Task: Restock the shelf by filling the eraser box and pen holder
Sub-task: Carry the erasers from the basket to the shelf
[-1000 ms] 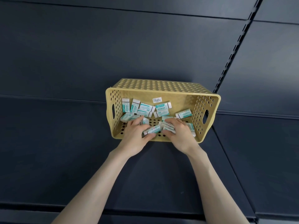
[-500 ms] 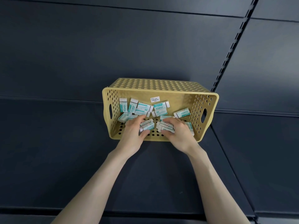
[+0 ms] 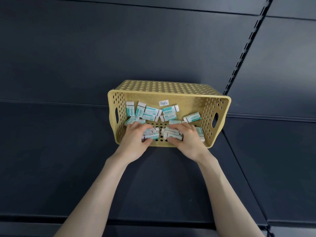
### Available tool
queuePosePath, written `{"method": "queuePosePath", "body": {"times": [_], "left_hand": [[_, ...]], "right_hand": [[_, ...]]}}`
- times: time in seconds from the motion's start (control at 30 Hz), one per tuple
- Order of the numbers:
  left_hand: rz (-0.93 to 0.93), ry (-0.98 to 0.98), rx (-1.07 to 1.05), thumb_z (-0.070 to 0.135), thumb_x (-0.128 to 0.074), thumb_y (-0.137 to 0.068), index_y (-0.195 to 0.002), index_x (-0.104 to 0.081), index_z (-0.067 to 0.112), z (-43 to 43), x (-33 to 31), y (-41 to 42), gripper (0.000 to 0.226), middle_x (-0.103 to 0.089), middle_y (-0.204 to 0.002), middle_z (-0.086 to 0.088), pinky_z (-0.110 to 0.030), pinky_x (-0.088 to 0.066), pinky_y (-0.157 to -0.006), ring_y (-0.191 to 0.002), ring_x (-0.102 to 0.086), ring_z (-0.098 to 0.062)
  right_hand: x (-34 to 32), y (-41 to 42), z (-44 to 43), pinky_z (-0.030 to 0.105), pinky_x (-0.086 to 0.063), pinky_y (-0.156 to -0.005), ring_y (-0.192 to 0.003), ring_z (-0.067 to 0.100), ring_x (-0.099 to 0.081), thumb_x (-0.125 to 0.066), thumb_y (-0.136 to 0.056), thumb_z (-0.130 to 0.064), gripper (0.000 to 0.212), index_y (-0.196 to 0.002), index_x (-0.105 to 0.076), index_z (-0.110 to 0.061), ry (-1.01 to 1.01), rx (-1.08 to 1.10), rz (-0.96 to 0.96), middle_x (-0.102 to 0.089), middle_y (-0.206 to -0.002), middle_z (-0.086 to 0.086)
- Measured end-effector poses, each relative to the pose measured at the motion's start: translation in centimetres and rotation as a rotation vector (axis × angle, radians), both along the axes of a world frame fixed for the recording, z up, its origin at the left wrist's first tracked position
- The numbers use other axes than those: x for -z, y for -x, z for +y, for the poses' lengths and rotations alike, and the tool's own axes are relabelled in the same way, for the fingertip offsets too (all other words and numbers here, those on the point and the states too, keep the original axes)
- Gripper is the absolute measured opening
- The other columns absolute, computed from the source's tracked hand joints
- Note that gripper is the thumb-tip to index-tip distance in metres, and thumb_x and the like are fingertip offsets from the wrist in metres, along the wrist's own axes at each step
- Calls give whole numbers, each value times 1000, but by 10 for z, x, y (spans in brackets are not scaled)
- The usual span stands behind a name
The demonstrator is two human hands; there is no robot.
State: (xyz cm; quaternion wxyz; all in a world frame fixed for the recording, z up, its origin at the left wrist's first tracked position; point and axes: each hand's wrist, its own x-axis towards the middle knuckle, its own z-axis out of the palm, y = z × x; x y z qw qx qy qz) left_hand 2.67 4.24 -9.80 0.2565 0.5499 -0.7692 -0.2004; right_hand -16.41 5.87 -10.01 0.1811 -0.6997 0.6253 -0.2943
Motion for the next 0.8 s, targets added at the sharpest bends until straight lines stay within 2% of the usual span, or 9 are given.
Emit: {"method": "queuePosePath", "body": {"times": [0.13,0.27,0.37,0.43,0.5,0.57,0.67,0.73,0.8], "left_hand": [[12,6,6,21,-60,-91,-133,-49,19,-1,2,1,43,-44,-130,-2,-28,-26,-104,-129,-28,-18],[18,43,4,21,-62,-90,-127,-53,17,-3,5,2,38,-47,-123,-1,-27,-31,-97,-123,-35,-19],[85,55,-3,22,-65,-87,-117,-56,18,-3,3,4,31,-53,-115,2,-24,-39,-86,-112,-47,-16],[231,-5,-16,25,-68,-85,-107,-57,23,4,-4,5,25,-59,-107,7,-20,-43,-78,-100,-55,-10],[438,-92,-18,24,-70,-84,-97,-57,28,18,-15,10,19,-63,-98,12,-15,-45,-71,-90,-60,-5],[628,-172,-15,22,-70,-83,-92,-60,28,37,-28,22,15,-66,-90,12,-14,-48,-67,-81,-62,0],[834,-275,6,21,-69,-83,-94,-65,21,68,-41,48,11,-67,-84,11,-11,-44,-57,-64,-58,3],[915,-344,44,21,-69,-82,-95,-65,18,89,-47,71,14,-67,-82,10,-12,-42,-53,-61,-54,3],[948,-401,113,20,-68,-82,-95,-65,16,113,-53,99,15,-68,-79,11,-13,-41,-51,-61,-54,3]], "right_hand": [[0,-2,0,27,-28,-99,-120,21,-39,-65,-86,-24,42,-127,-54,-20,-18,-14,-7,-53,-123,0],[-1,-4,-1,34,-38,-99,-117,20,-44,-66,-86,-25,41,-125,-55,-19,-47,-11,-46,-56,-121,-1],[-9,-7,3,26,-42,-92,-110,13,-52,-66,-86,-24,40,-123,-57,-15,-72,32,-146,-60,-118,-1],[-18,-9,13,15,-42,-86,-104,5,-55,-67,-85,-24,37,-120,-59,-14,-76,70,-323,-62,-112,-7],[-24,-9,31,10,-44,-83,-102,0,-58,-68,-85,-25,30,-114,-60,-18,-51,116,-510,-64,-107,-13],[-29,-4,51,19,-48,-82,-98,2,-60,-68,-85,-28,31,-113,-61,-18,-10,188,-608,-66,-105,-12],[-42,9,89,29,-51,-79,-90,14,-65,-69,-84,-26,23,-105,-66,-20,85,256,-716,-71,-96,-6],[-53,22,118,29,-51,-74,-85,20,-65,-68,-84,-21,15,-99,-67,-18,160,294,-776,-71,-91,-1],[-59,41,148,23,-50,-64,-77,15,-63,-66,-83,-19,12,-94,-68,-17,229,341,-833,-70,-86,-2]]}}
